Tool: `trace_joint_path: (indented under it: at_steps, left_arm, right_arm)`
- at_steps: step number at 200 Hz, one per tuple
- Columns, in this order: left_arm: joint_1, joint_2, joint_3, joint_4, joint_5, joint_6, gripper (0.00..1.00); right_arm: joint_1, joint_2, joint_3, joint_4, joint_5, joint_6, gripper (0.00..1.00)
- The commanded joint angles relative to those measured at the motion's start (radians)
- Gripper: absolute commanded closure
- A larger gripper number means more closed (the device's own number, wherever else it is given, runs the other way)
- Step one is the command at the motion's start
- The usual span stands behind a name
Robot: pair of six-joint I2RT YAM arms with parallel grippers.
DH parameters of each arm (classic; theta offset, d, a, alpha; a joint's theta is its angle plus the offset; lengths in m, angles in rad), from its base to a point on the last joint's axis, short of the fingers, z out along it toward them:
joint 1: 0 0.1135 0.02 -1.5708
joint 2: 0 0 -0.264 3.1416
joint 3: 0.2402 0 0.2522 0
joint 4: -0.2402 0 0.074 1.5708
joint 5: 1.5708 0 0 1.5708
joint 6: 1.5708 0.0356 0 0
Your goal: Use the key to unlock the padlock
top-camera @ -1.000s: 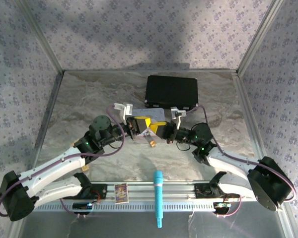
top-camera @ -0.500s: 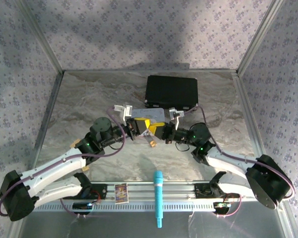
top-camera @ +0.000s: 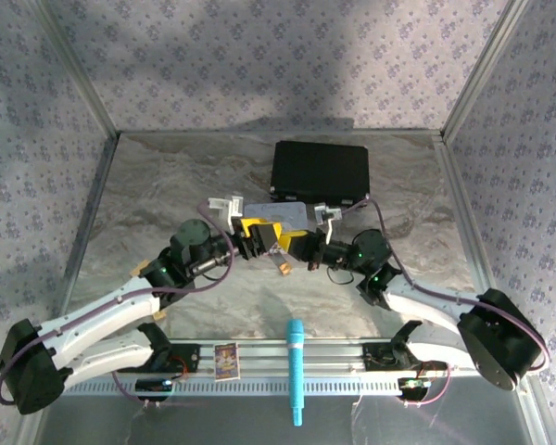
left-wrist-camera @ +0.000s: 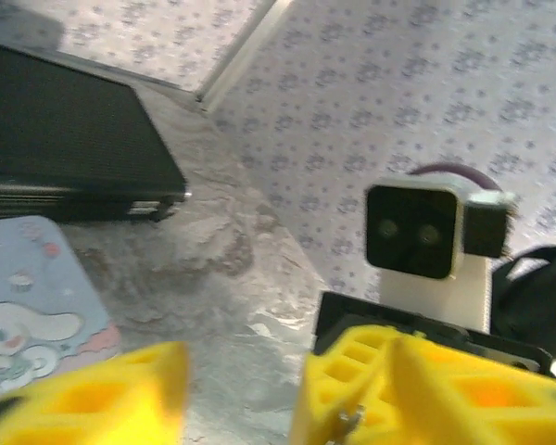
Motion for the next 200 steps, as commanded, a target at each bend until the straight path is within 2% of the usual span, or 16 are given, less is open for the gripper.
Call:
trace_joint_path:
  at_steps: [1, 15, 28, 32, 47, 66, 75, 89, 99, 111, 127, 142, 150, 161, 186, 200]
  left_arm:
    - [0.003, -0.032, 0.021, -0.078, -0.163, -0.061, 0.00]
    - [0.004, -0.018, 0.032, -0.151, -0.235, -0.118, 0.00]
    - [0.002, 0.006, 0.026, -0.161, -0.244, -0.147, 0.01]
    - [0.002, 0.013, 0.023, -0.160, -0.247, -0.159, 0.03]
    - [-0.012, 0.051, 0.060, -0.240, -0.296, -0.207, 0.25]
    - [-0.059, 0.122, 0.164, -0.447, -0.426, -0.271, 0.35]
    - [-0.075, 0.169, 0.215, -0.546, -0.466, -0.323, 0.36]
    - [-0.080, 0.251, 0.274, -0.644, -0.454, -0.382, 0.36]
    - [-0.086, 0.305, 0.298, -0.686, -0.447, -0.423, 0.32]
    - [-0.109, 0.356, 0.307, -0.685, -0.466, -0.436, 0.24]
    - [-0.150, 0.406, 0.318, -0.688, -0.513, -0.472, 0.19]
    - [-0.155, 0.434, 0.249, -0.507, -0.436, -0.461, 0.19]
    - [-0.154, 0.448, 0.198, -0.380, -0.393, -0.460, 0.21]
    - [-0.148, 0.475, 0.168, -0.309, -0.363, -0.483, 0.24]
    - [-0.146, 0.520, 0.177, -0.312, -0.383, -0.484, 0.33]
    - [-0.144, 0.544, 0.201, -0.360, -0.413, -0.498, 0.34]
  right_arm:
    - [-0.005, -0.038, -0.026, -0.099, 0.039, -0.045, 1.00]
    - [-0.007, -0.067, -0.027, -0.198, 0.062, -0.079, 1.00]
    - [-0.012, -0.099, -0.032, -0.284, 0.092, -0.100, 1.00]
    - [-0.017, -0.110, -0.029, -0.318, 0.101, -0.105, 1.00]
    - [-0.040, -0.148, -0.028, -0.439, 0.131, -0.128, 1.00]
    - [-0.065, -0.189, -0.019, -0.591, 0.141, -0.164, 1.00]
    - [-0.072, -0.206, -0.017, -0.654, 0.161, -0.184, 1.00]
    - [-0.078, -0.222, -0.014, -0.726, 0.174, -0.208, 1.00]
    - [-0.083, -0.222, -0.013, -0.757, 0.177, -0.216, 1.00]
    - [-0.085, -0.219, -0.014, -0.776, 0.179, -0.219, 1.00]
    - [-0.083, -0.216, -0.023, -0.777, 0.182, -0.217, 1.00]
    - [-0.083, -0.215, -0.036, -0.772, 0.187, -0.214, 1.00]
    - [-0.084, -0.216, -0.044, -0.765, 0.190, -0.212, 1.00]
    - [-0.085, -0.208, -0.051, -0.765, 0.195, -0.213, 1.00]
    - [-0.085, -0.194, -0.064, -0.758, 0.195, -0.211, 1.00]
    - [-0.084, -0.194, -0.075, -0.753, 0.203, -0.206, 1.00]
